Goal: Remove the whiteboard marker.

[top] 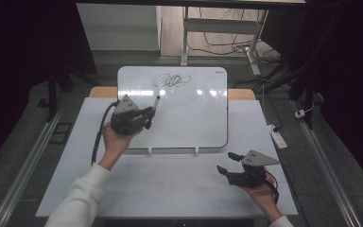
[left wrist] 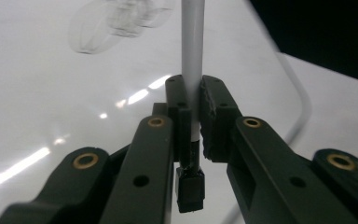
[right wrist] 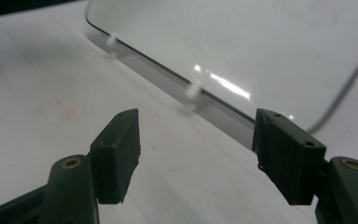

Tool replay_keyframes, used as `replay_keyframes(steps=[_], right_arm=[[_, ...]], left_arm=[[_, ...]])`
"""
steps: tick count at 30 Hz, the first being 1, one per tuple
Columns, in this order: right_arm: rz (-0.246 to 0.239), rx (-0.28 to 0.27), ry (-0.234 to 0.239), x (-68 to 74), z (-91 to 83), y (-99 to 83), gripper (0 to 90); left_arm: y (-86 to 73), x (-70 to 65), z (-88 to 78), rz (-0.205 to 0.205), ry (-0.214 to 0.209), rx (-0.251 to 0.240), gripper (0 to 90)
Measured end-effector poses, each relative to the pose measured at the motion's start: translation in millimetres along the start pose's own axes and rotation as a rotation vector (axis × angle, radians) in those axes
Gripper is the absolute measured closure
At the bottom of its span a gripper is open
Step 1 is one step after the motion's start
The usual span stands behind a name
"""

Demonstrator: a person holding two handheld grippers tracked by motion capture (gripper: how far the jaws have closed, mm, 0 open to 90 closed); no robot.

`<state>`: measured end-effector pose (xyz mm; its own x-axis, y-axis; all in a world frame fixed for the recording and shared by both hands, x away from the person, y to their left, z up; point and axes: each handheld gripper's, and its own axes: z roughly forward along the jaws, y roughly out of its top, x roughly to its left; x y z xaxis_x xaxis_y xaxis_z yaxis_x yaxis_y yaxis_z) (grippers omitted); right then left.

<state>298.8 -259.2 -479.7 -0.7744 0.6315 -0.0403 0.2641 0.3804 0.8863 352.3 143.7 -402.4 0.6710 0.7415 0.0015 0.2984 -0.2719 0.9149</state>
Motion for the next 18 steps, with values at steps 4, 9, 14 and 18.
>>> replay_keyframes(steps=[4, 9, 14, 18], right_arm=[[0.048, -0.022, 0.075, 15.2, 15.0, 17.7, 32.8], [0.078, -0.043, 0.13, 34.1, 36.9, 36.6, 34.9], [0.108, -0.052, 0.17, 47.1, 55.3, 50.3, 39.1], [0.145, -0.042, 0.194, 52.8, 64.7, 55.5, 44.1]], left_arm=[[-11.3, -32.1, 3.8, 0.012, -0.08, -0.01, 82.3], [-20.5, -65.0, 11.3, 0.024, -0.156, -0.023, 82.3], [-24.0, -88.8, 19.0, 0.083, -0.187, -0.009, 82.3], [-25.4, -97.1, 25.9, 0.105, -0.196, 0.003, 82.3]])
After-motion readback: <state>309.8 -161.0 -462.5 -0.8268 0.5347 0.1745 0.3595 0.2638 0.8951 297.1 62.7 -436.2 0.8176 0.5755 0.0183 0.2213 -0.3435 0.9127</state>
